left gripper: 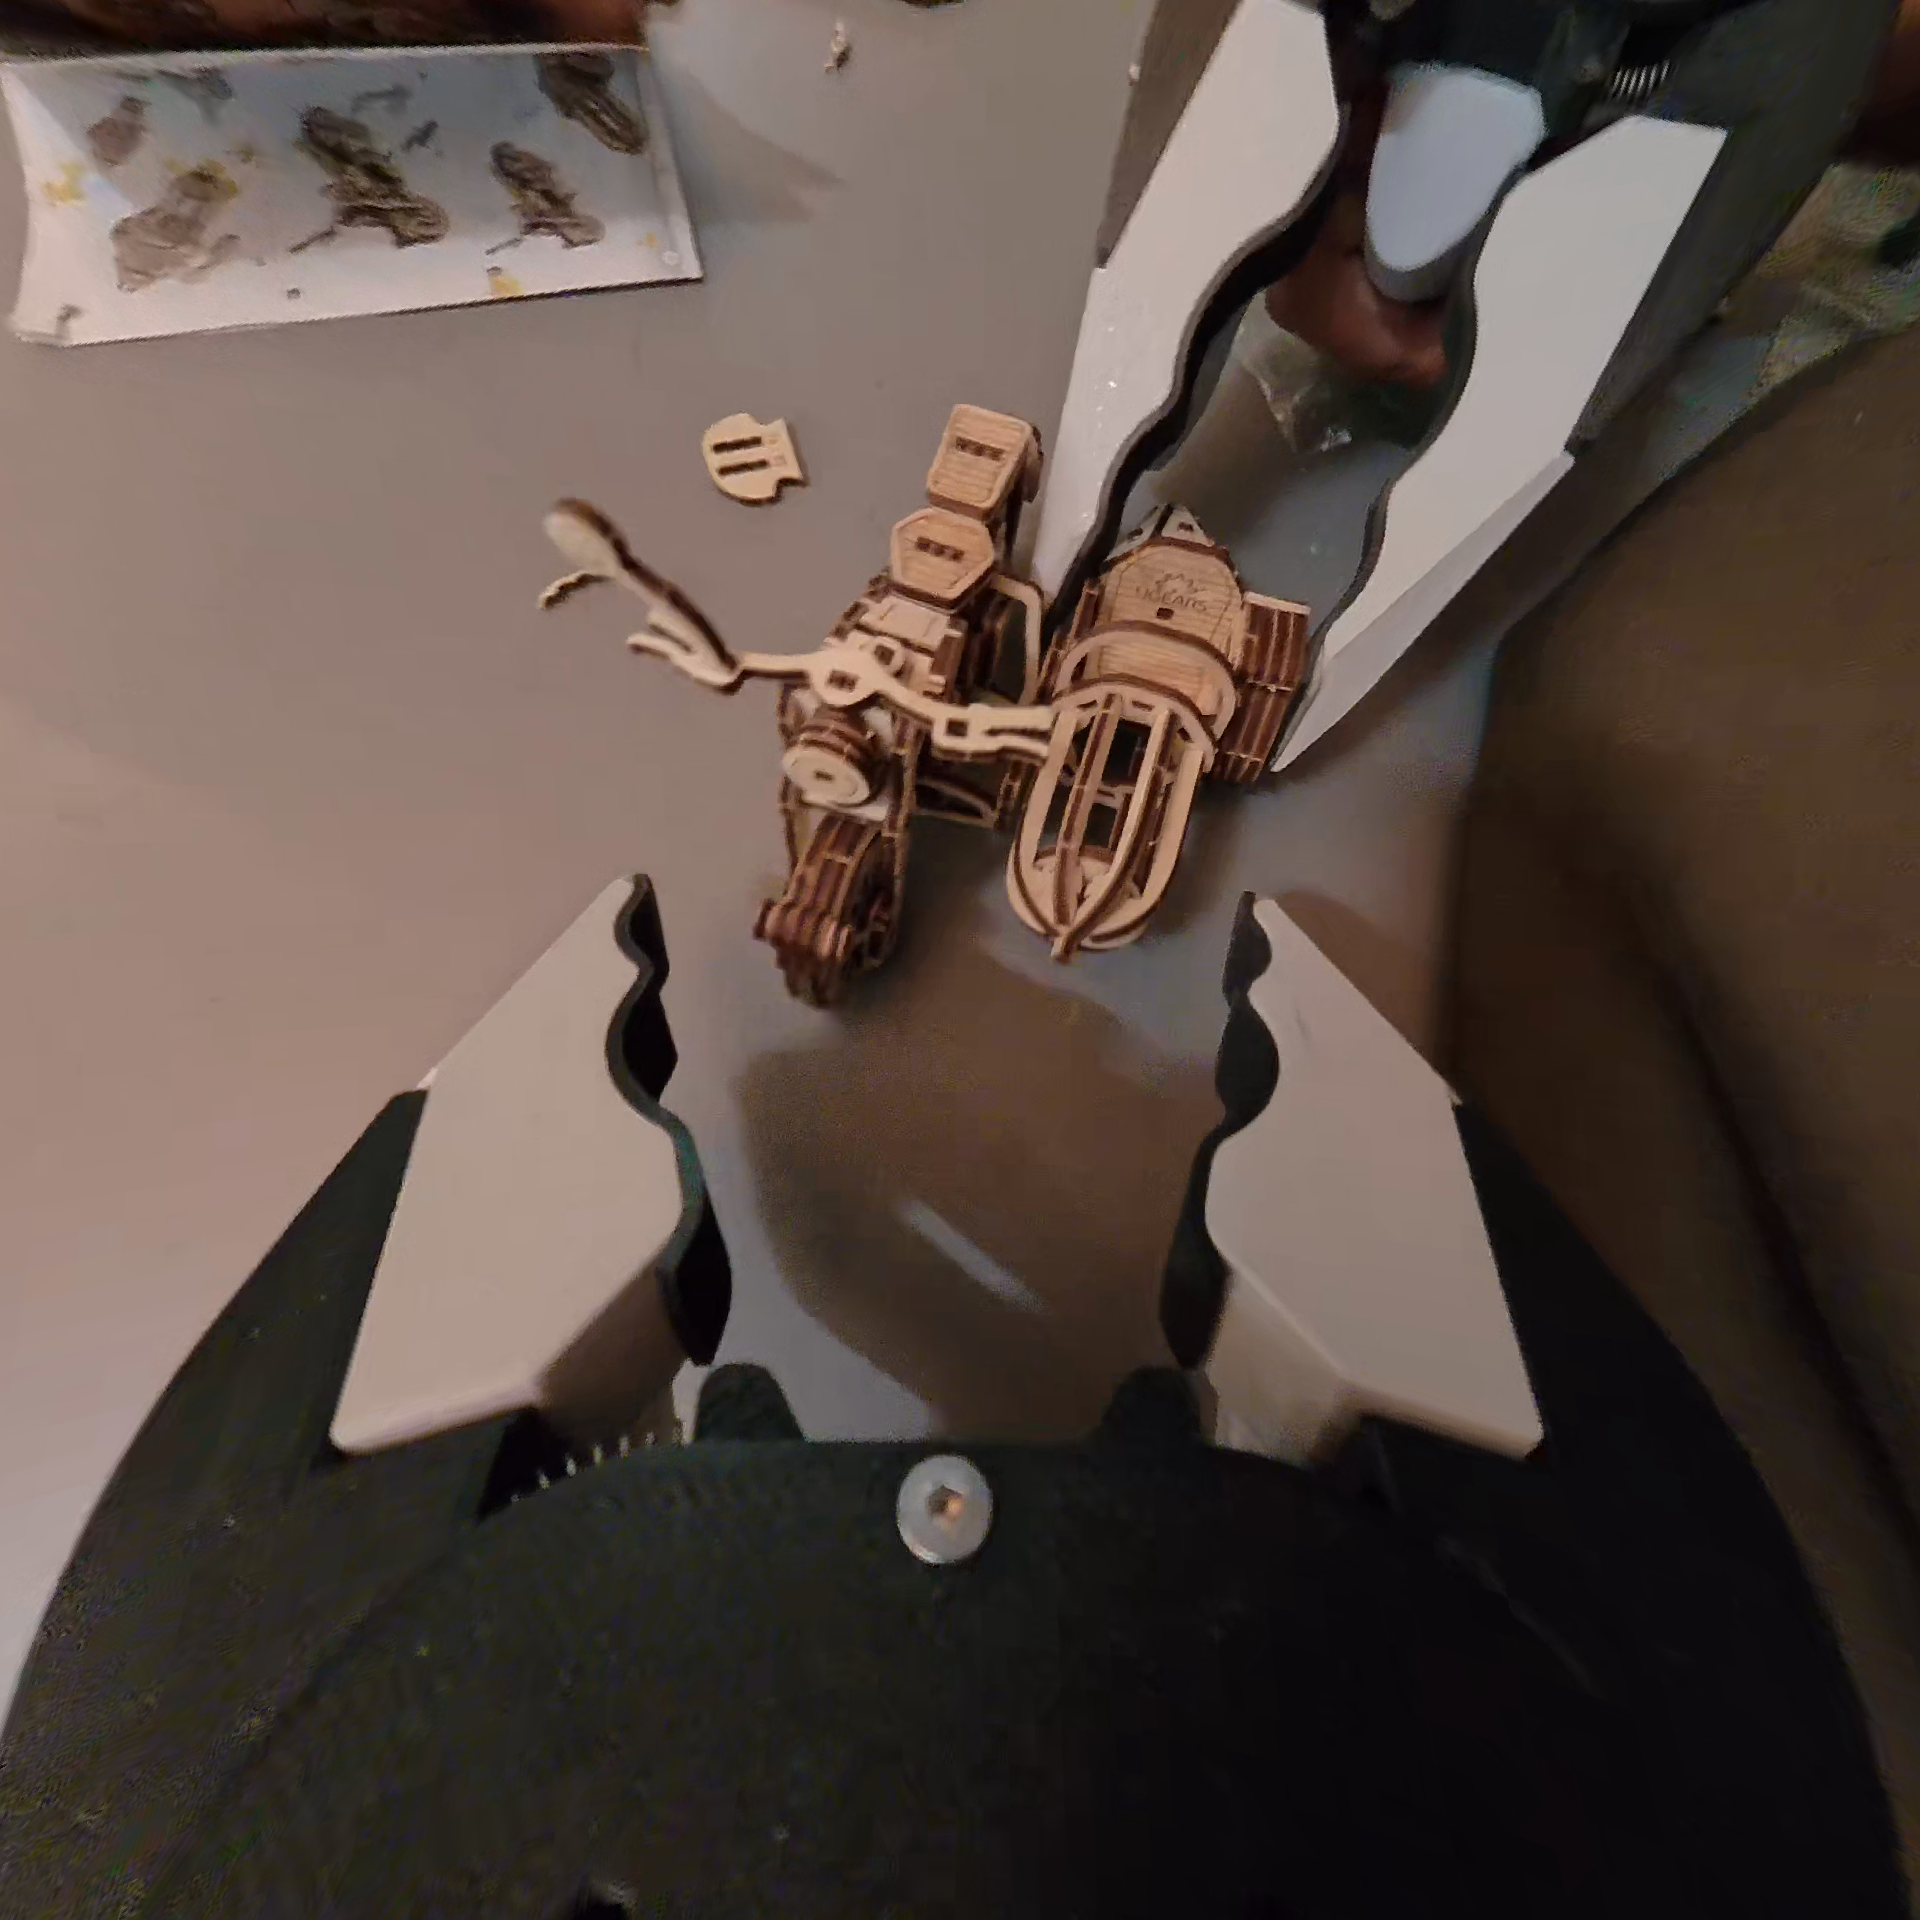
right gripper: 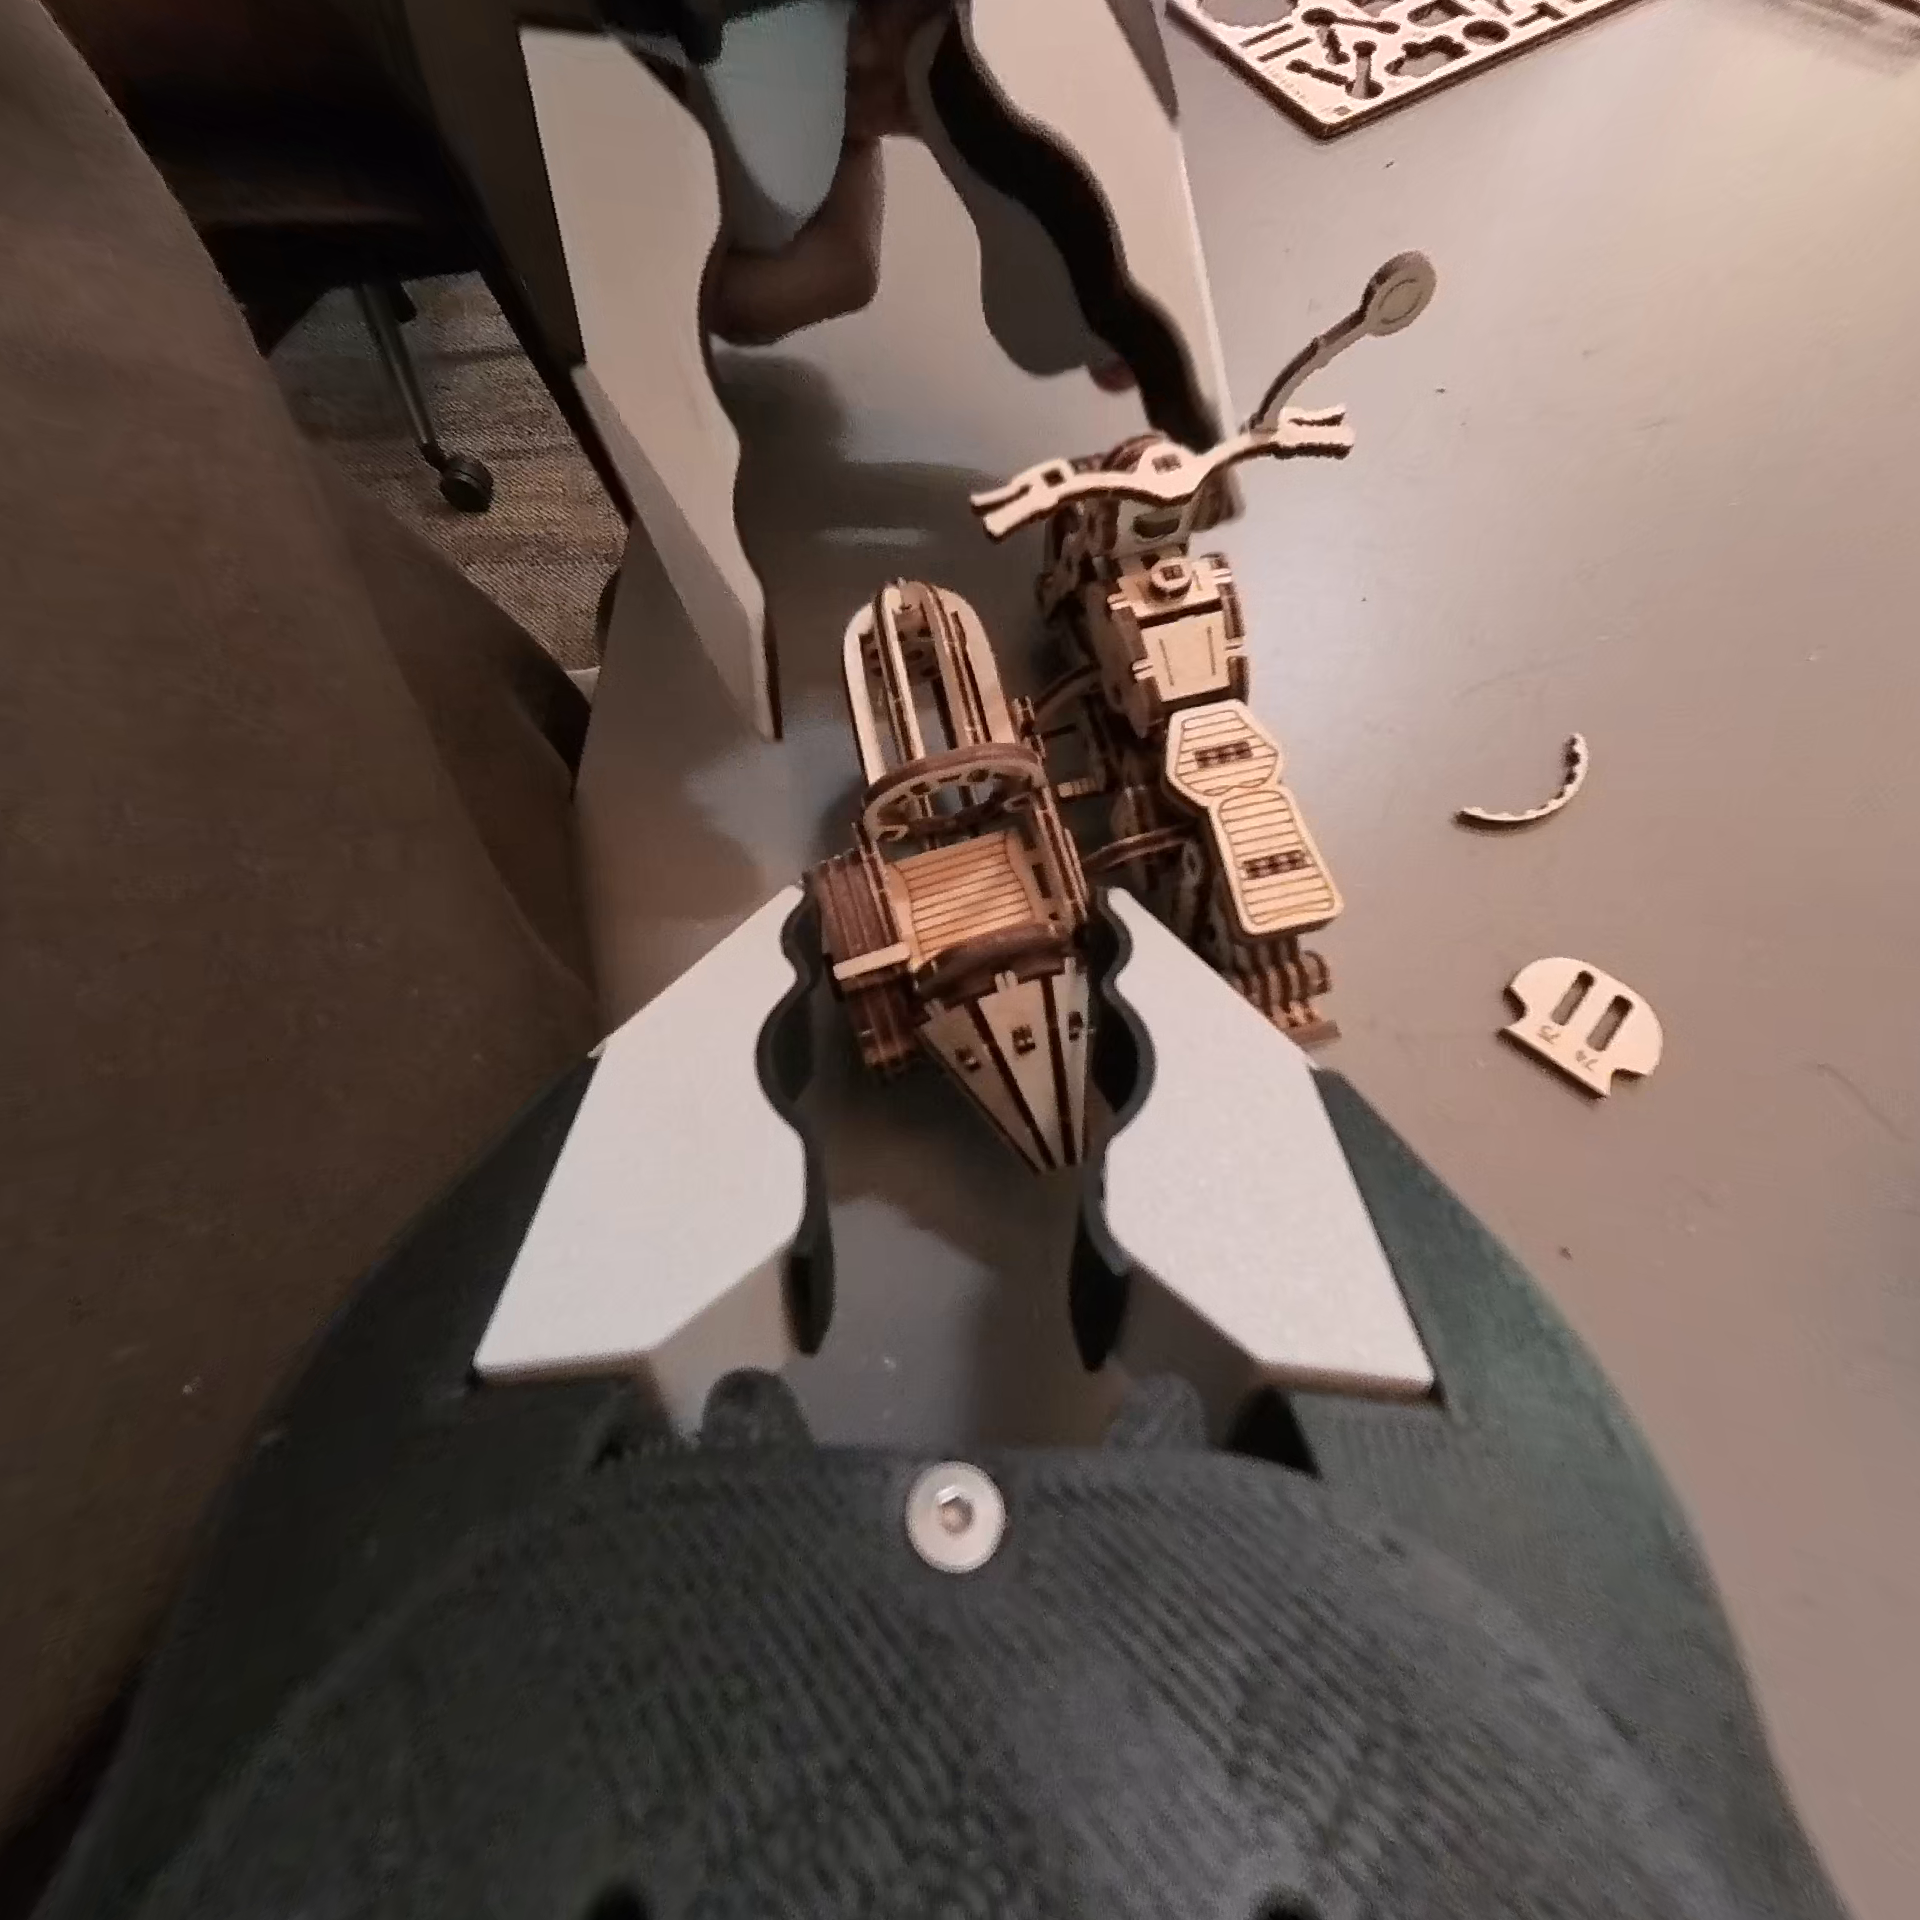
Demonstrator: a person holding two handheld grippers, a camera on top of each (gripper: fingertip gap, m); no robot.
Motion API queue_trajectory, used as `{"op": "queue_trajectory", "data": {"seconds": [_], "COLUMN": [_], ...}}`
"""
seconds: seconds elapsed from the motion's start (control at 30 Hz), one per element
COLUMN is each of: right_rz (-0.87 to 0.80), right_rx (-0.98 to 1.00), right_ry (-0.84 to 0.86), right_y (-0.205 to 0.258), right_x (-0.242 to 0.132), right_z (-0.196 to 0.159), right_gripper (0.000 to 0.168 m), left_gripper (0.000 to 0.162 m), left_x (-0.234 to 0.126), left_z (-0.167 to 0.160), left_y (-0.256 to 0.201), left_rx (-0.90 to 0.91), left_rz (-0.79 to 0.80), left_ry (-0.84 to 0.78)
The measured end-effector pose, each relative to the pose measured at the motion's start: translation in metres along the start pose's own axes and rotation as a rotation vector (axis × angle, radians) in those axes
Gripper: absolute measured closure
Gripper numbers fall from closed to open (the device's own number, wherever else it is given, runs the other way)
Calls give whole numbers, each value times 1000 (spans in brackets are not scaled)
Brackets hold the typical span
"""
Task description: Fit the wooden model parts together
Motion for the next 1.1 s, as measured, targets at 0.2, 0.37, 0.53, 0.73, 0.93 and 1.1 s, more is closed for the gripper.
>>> {"op": "queue_trajectory", "data": {"seconds": [0.2, 0.37, 0.53, 0.73, 0.93, 1.1], "right_rz": [6, 11, 4, 8, 10, 9], "right_rx": [1, -2, -3, -7, -9, -8], "right_ry": [-6, -8, -10, -11, -12, -11], "right_y": [0, -1, 0, 0, 0, 1], "right_x": [-2, -2, -2, -1, -1, 0], "right_z": [-1, -1, -1, 0, 0, 0], "right_gripper": [117, 117, 118, 118, 118, 118], "left_gripper": [84, 97, 98, 106, 116, 131], "left_x": [-21, -21, -30, -24, -10, -4], "left_z": [-2, -1, 8, 5, 2, 2], "left_y": [-12, -12, -8, -22, -27, -28], "left_rx": [-87, -61, -32, -41, -20, -17], "left_rz": [-32, -27, 19, -46, -77, -80], "left_ry": [-61, -58, -102, -91, -56, -44]}}
Point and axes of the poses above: each gripper's, where its closed fingertips meet, x out along the fingers, z out of its top, y = z × x across the jaws, the point moved 1 cm from there along -x, back along the fingers, and after that the axes turned 1 degree about -y, right-handed, at the moved point
